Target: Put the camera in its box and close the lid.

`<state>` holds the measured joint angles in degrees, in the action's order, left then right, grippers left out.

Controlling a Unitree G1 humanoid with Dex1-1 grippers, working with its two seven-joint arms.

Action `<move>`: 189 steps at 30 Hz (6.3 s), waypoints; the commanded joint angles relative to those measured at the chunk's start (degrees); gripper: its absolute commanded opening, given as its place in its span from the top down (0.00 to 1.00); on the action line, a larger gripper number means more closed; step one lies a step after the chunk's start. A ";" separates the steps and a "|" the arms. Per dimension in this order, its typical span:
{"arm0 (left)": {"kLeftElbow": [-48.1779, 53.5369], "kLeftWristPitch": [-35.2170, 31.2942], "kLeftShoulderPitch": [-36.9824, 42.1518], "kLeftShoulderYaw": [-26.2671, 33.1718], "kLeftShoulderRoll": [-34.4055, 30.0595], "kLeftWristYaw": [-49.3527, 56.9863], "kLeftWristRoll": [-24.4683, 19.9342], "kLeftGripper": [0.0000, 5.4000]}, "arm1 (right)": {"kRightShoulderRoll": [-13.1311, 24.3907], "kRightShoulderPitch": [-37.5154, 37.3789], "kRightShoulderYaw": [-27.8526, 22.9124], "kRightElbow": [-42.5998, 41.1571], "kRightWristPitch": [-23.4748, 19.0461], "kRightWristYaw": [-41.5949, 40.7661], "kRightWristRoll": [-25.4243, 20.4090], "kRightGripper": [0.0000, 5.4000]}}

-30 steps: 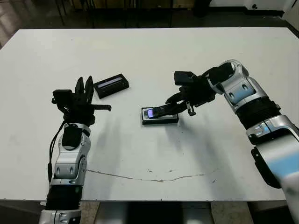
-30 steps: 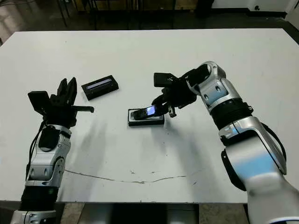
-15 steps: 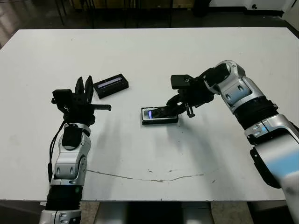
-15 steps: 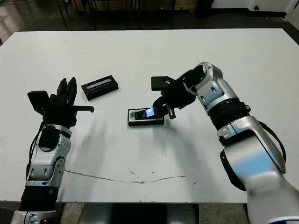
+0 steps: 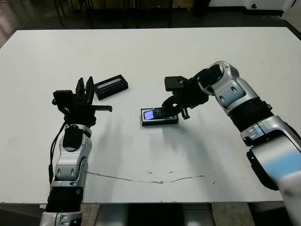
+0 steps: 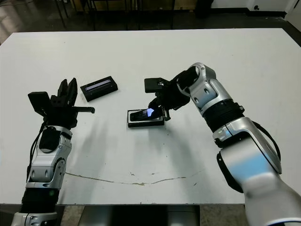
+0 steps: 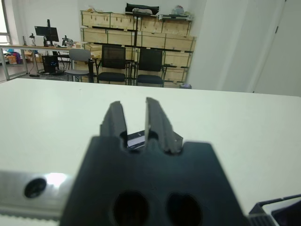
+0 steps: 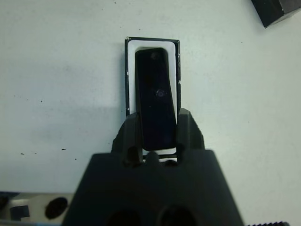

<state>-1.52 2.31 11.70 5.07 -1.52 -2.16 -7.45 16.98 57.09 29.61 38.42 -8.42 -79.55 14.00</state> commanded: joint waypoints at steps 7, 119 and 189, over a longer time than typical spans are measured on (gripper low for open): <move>-0.48 -0.97 -0.82 0.27 0.11 0.34 0.00 1.00 | -2.56 -1.17 0.59 0.68 -0.87 0.13 -0.84 0.90; -1.74 -4.98 6.26 1.52 -10.22 -5.82 1.80 1.00 | -9.22 -33.36 -38.47 -46.68 -22.31 59.96 -38.24 1.00; -73.87 -0.36 41.18 -10.01 -17.70 -33.35 17.19 0.00 | -0.72 -41.91 -39.23 -40.42 -15.03 51.41 -38.57 1.00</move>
<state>-73.95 2.94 54.73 -4.11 -19.22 -35.98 8.25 15.32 16.33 -9.25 -2.01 -22.58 -28.14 -24.44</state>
